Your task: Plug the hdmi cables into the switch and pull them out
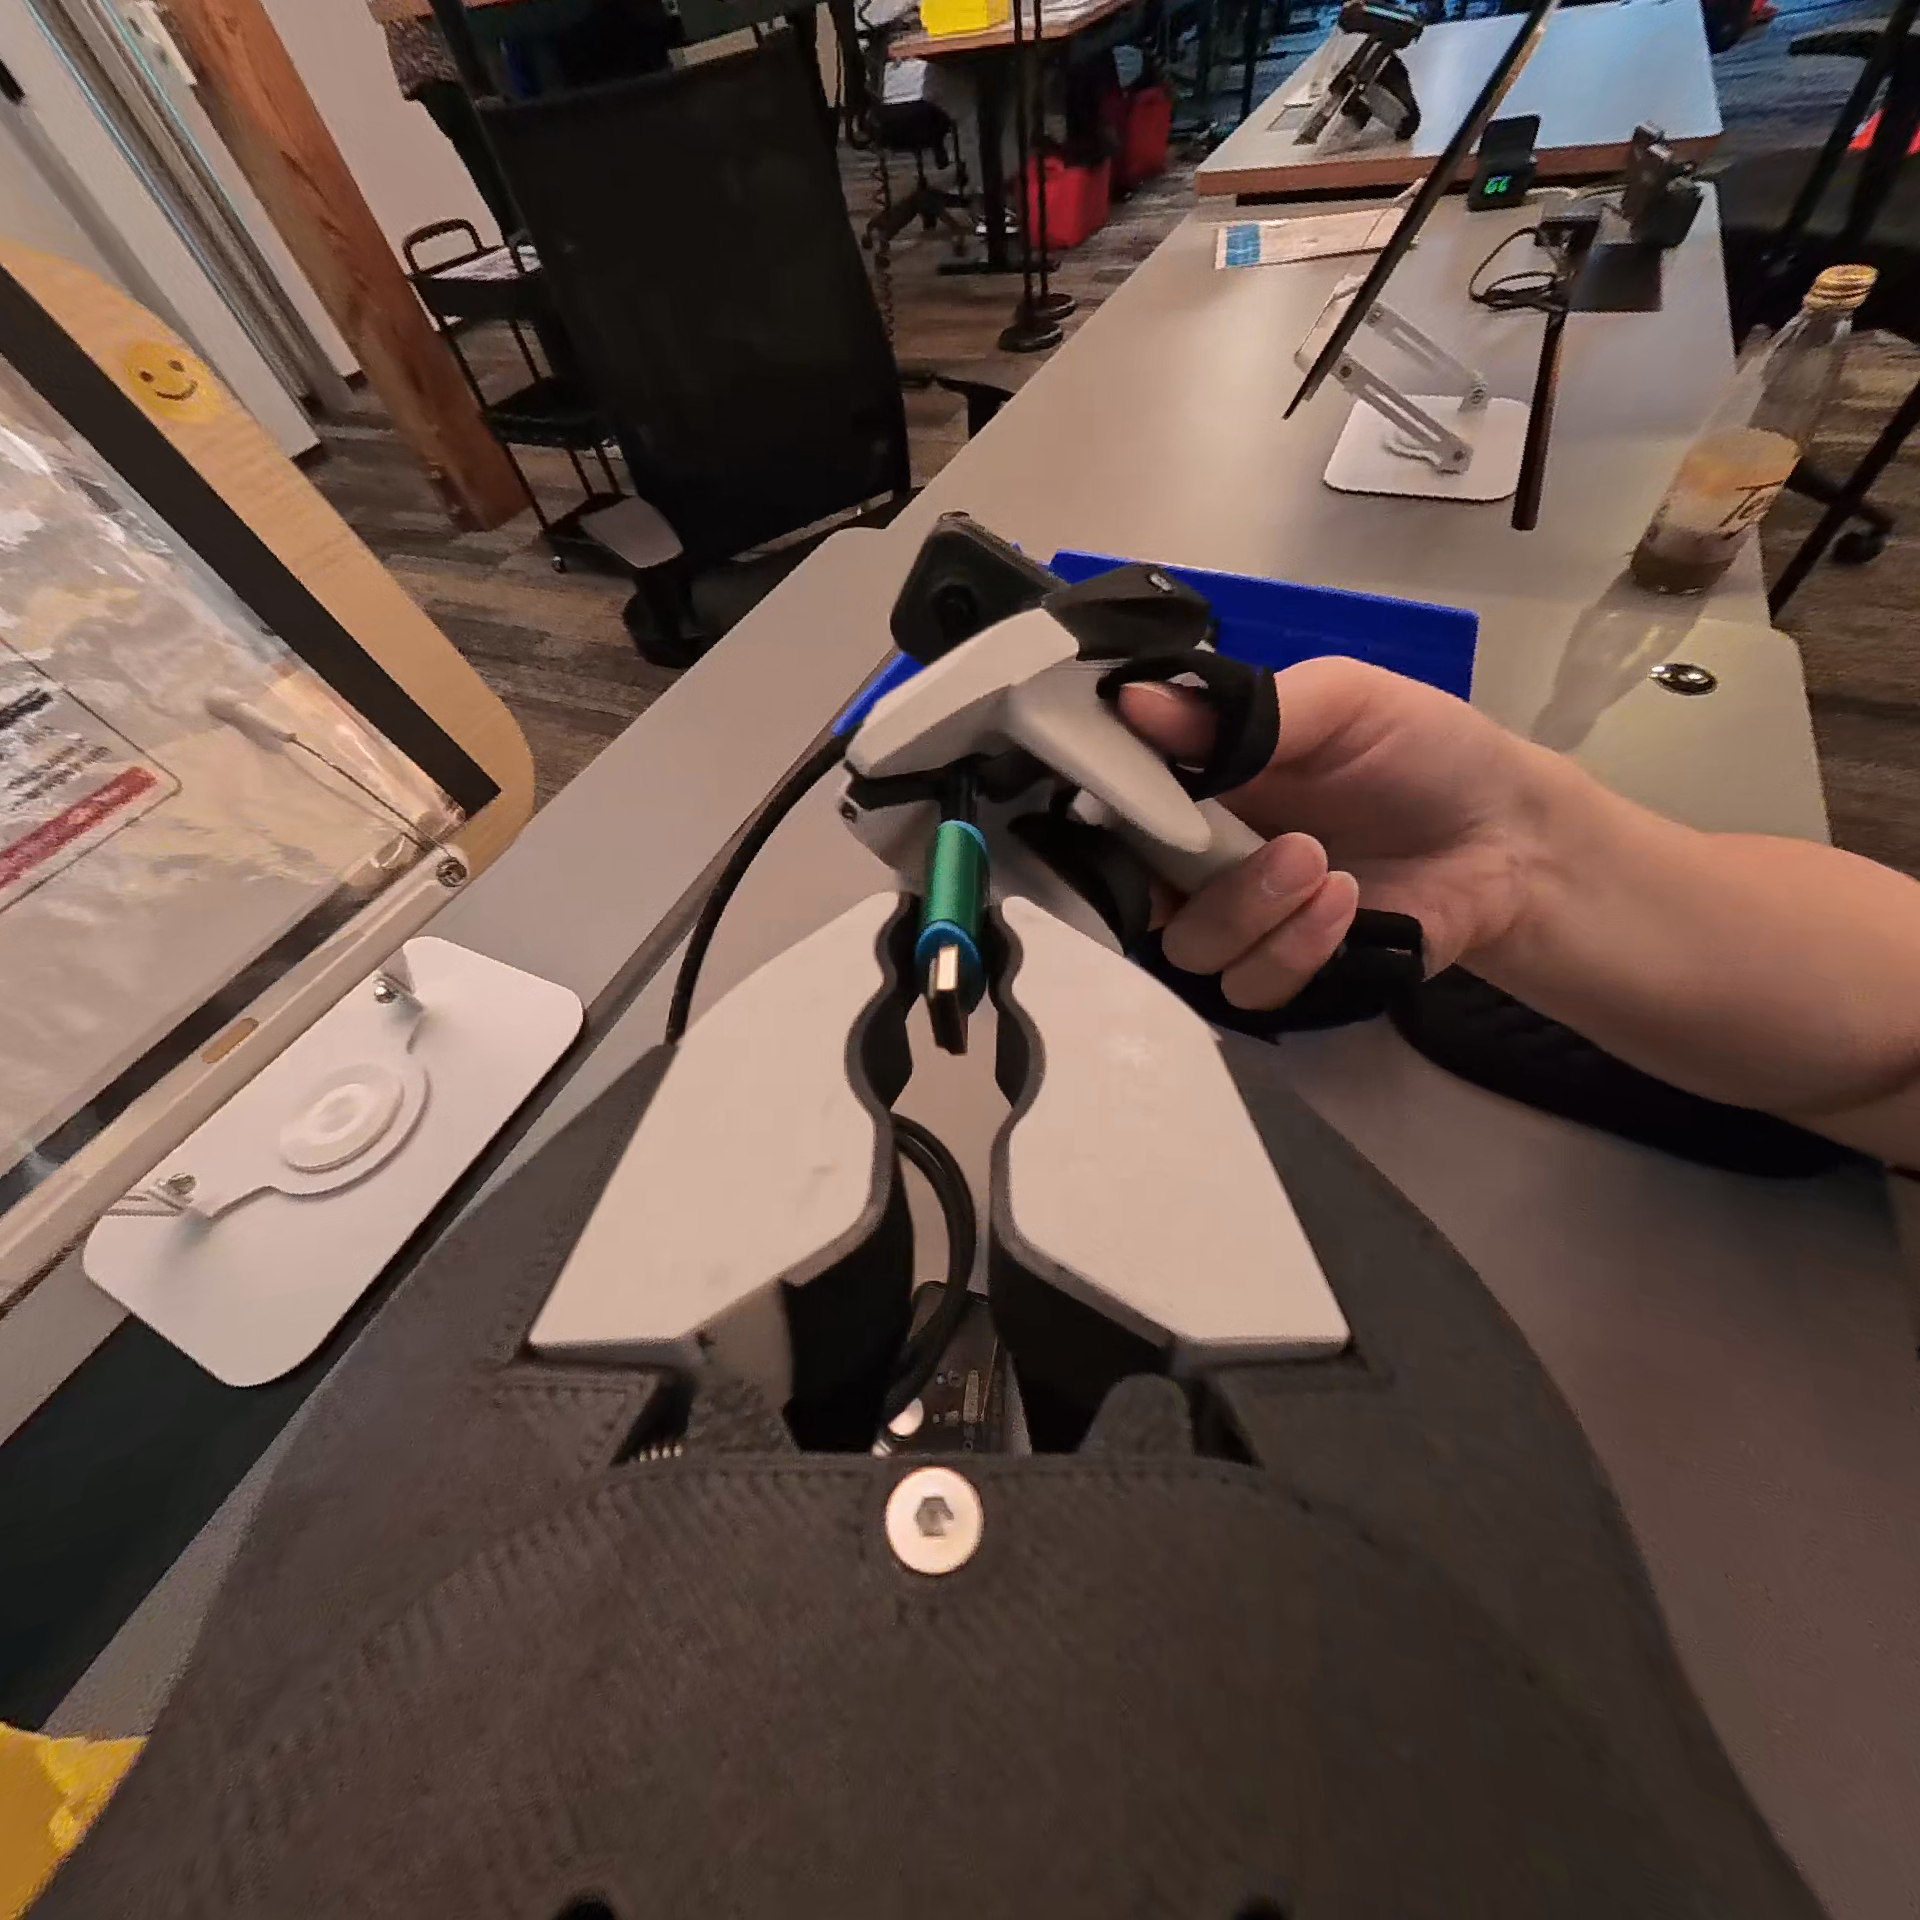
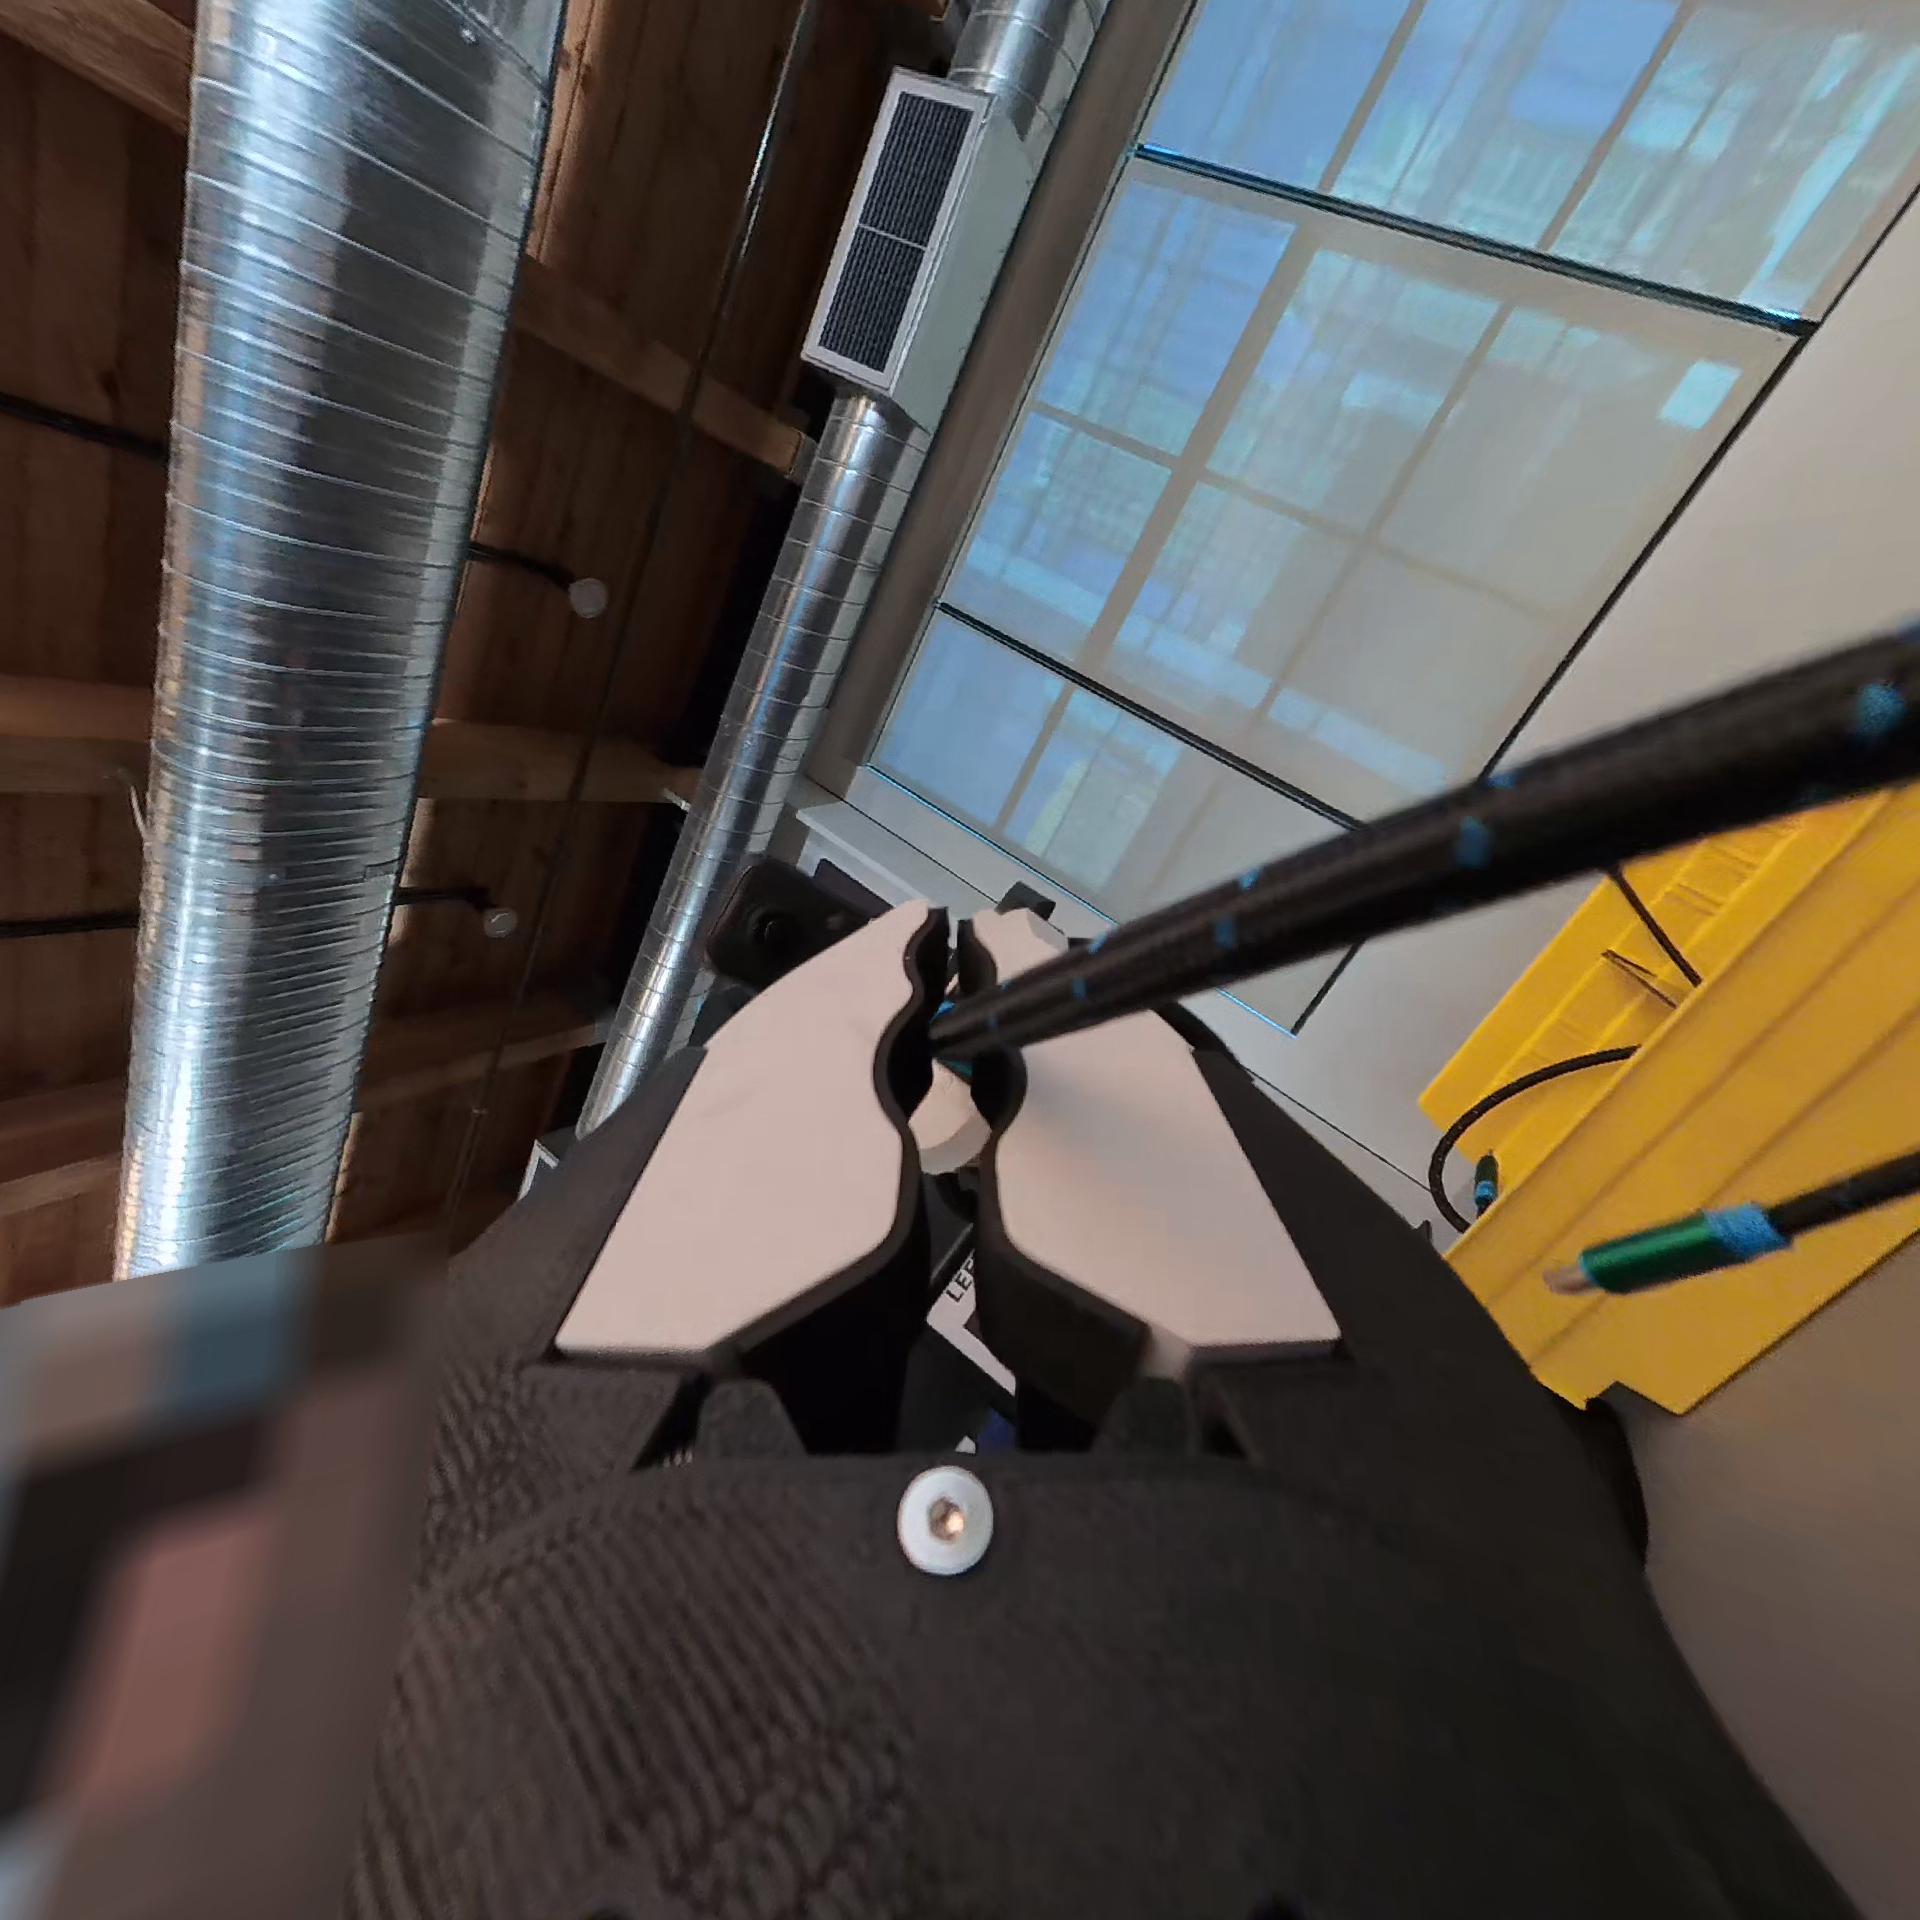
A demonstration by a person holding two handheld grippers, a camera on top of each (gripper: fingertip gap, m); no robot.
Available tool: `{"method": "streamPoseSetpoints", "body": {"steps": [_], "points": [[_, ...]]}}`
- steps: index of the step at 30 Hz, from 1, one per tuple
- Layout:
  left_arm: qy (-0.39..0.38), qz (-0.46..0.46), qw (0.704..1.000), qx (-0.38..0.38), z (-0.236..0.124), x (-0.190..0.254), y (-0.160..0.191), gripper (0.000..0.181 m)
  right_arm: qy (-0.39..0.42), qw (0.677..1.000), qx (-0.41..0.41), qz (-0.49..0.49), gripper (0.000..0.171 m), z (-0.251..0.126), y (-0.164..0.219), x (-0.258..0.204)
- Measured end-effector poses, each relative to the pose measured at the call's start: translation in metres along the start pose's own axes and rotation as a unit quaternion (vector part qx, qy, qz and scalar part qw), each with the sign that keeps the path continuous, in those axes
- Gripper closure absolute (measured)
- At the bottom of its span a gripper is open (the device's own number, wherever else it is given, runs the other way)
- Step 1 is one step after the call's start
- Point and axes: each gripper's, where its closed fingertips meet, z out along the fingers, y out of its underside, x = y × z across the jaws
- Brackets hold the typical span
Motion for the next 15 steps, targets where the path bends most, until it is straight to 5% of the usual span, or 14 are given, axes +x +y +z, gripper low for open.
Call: {"method": "streamPoseSetpoints", "body": {"steps": [1, 8, 12, 15], "points": [[0.007, -0.003, 1.000, 0.003, -0.001, 0.001, -0.001, 0.170, -0.001, 1.000, -0.004, -0.008, 0.169, 0.001, 0.000, -0.001], [0.069, -0.070, 0.993, 0.064, -0.028, 0.001, -0.025, 0.171, -0.023, 0.982, -0.066, -0.174, 0.155, 0.014, 0.017, -0.027], [0.050, -0.093, 0.992, 0.074, -0.052, -0.020, -0.027, 0.171, 0.068, 0.954, -0.233, -0.177, 0.149, 0.011, 0.057, -0.005], [0.041, -0.108, 0.990, 0.082, -0.071, -0.035, -0.027, 0.171, 0.076, 0.901, -0.374, -0.209, 0.153, -0.006, 0.094, -0.020]]}}
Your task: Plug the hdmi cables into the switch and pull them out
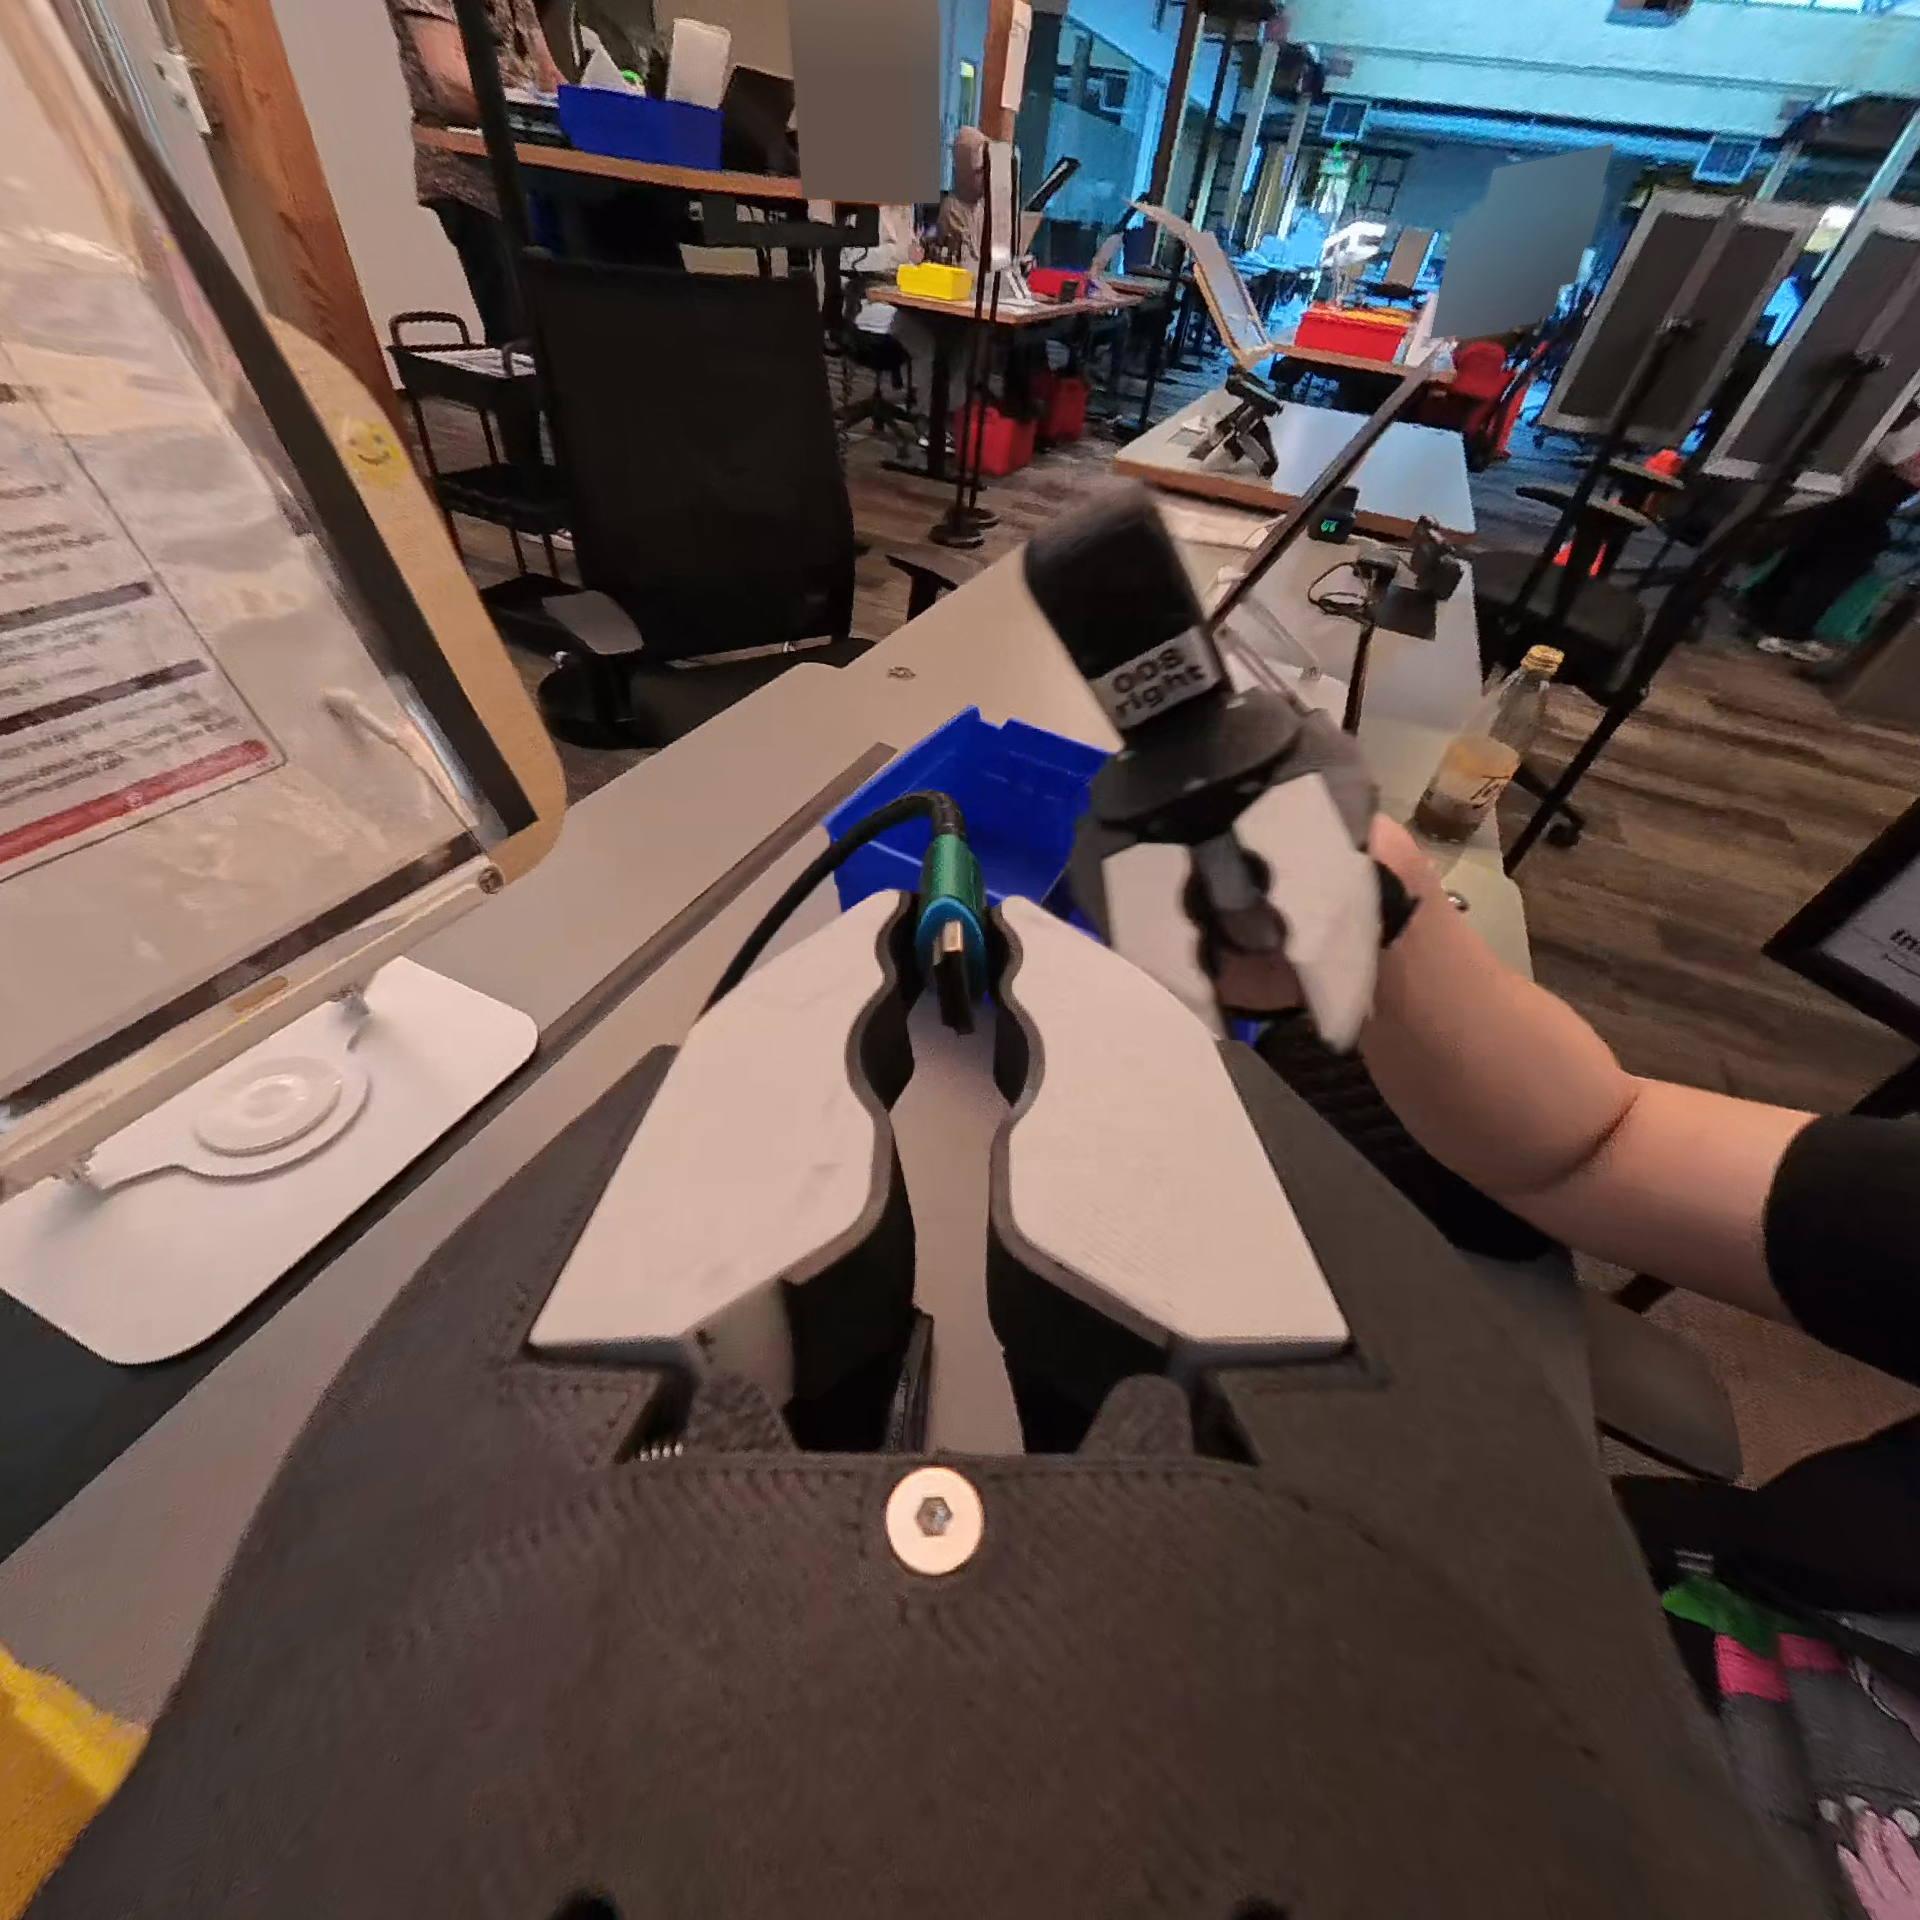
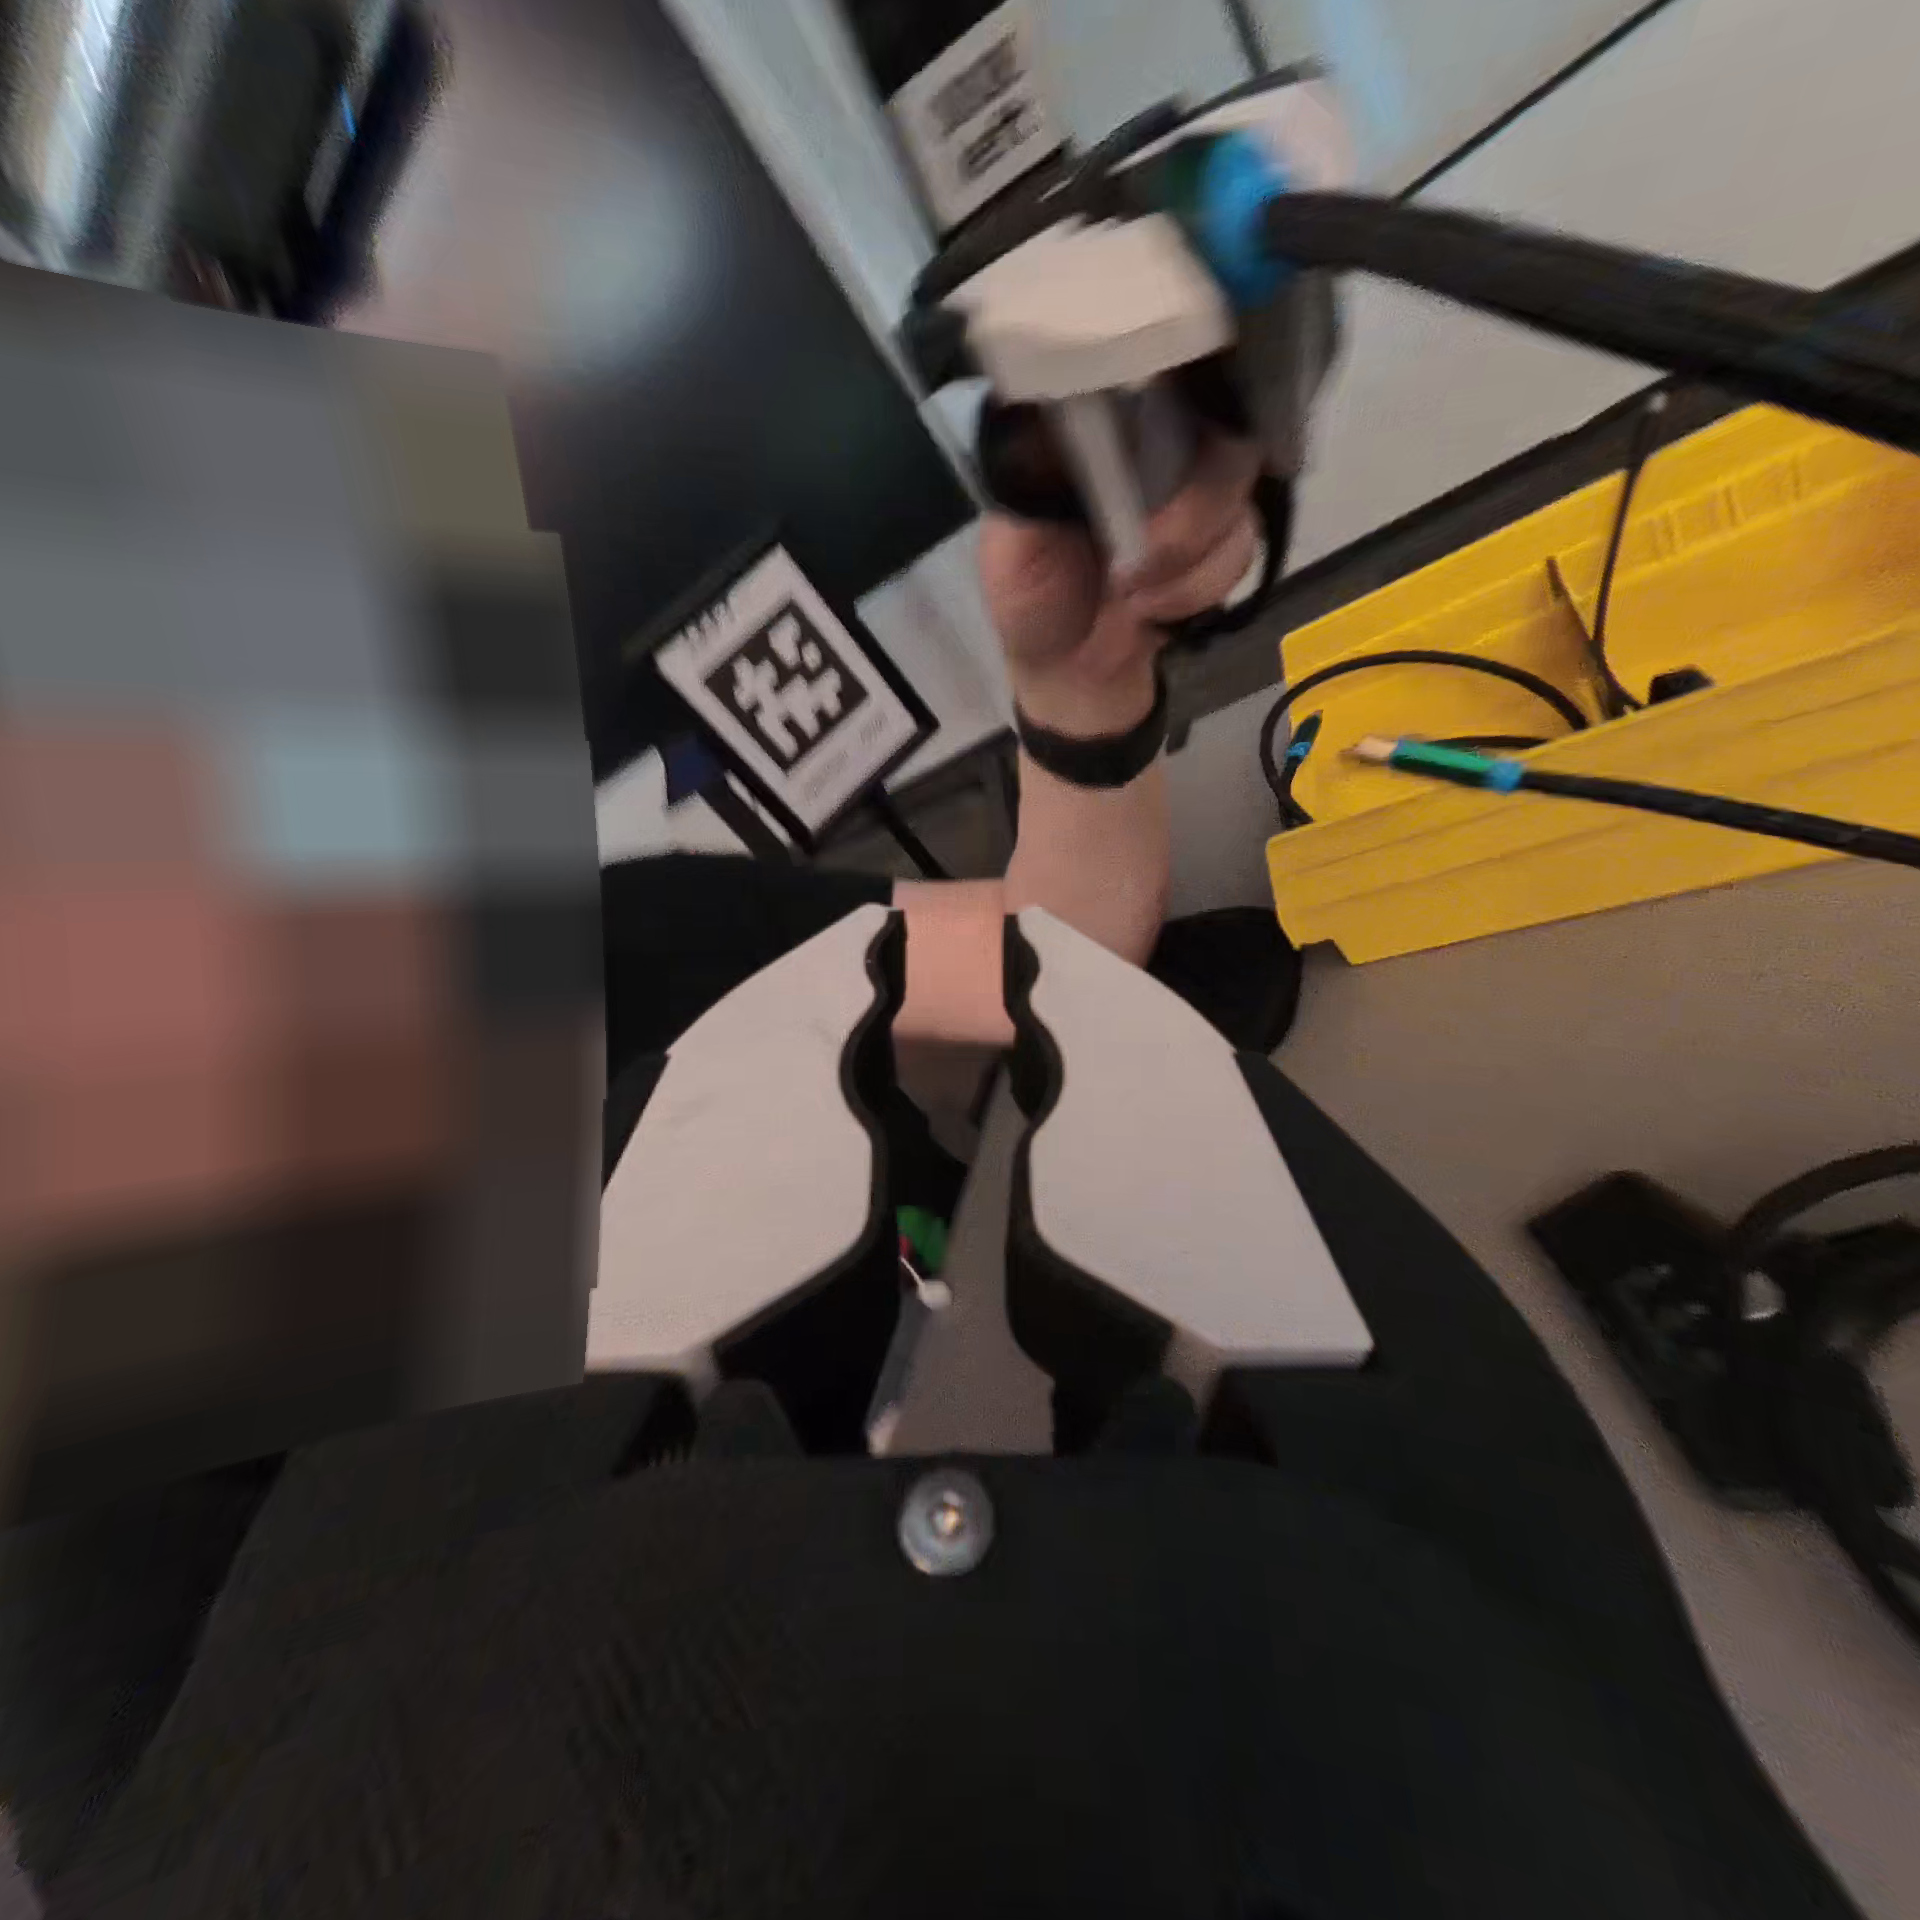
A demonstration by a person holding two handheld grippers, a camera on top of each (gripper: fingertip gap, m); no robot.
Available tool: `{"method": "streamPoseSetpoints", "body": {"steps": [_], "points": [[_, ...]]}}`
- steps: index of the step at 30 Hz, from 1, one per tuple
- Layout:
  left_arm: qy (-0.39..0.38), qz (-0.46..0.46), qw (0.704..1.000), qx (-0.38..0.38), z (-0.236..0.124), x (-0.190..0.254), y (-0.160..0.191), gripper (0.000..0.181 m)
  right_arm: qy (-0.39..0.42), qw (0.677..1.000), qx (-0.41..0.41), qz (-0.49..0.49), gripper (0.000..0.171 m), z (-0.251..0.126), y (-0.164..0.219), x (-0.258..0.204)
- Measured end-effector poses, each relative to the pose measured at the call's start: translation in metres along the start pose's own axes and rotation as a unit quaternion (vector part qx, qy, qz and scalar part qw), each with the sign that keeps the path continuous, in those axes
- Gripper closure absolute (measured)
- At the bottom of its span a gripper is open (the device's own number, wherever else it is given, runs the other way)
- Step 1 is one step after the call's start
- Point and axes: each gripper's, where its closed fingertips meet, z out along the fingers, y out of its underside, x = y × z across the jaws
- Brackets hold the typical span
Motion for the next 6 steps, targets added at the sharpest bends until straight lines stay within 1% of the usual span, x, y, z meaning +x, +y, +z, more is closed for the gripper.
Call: {"method": "streamPoseSetpoints", "body": {"steps": [1, 2, 3, 4, 5, 6], "points": [[0.005, -0.007, 1.000, 0.001, -0.005, -0.001, -0.001, 0.171, 0.012, 0.998, -0.014, -0.057, 0.155, -0.001, 0.000, -0.011], [0.014, -0.014, 1.000, -0.001, -0.010, -0.001, -0.001, 0.171, 0.034, 0.991, -0.014, -0.130, 0.153, -0.003, -0.004, -0.021], [0.031, -0.020, 0.999, -0.005, -0.014, 0.003, -0.001, 0.171, 0.066, 0.975, 0.001, -0.214, 0.147, -0.007, -0.012, -0.030], [0.053, -0.023, 0.998, -0.011, -0.017, 0.009, 0.000, 0.171, 0.110, 0.948, 0.030, -0.298, 0.139, -0.015, -0.023, -0.036], [0.079, -0.027, 0.996, -0.019, -0.020, 0.016, 0.002, 0.171, 0.170, 0.908, 0.066, -0.377, 0.131, -0.028, -0.035, -0.039], [0.108, -0.035, 0.993, -0.030, -0.022, 0.026, 0.004, 0.171, 0.226, 0.858, 0.101, -0.451, 0.127, -0.043, -0.045, -0.042]]}}
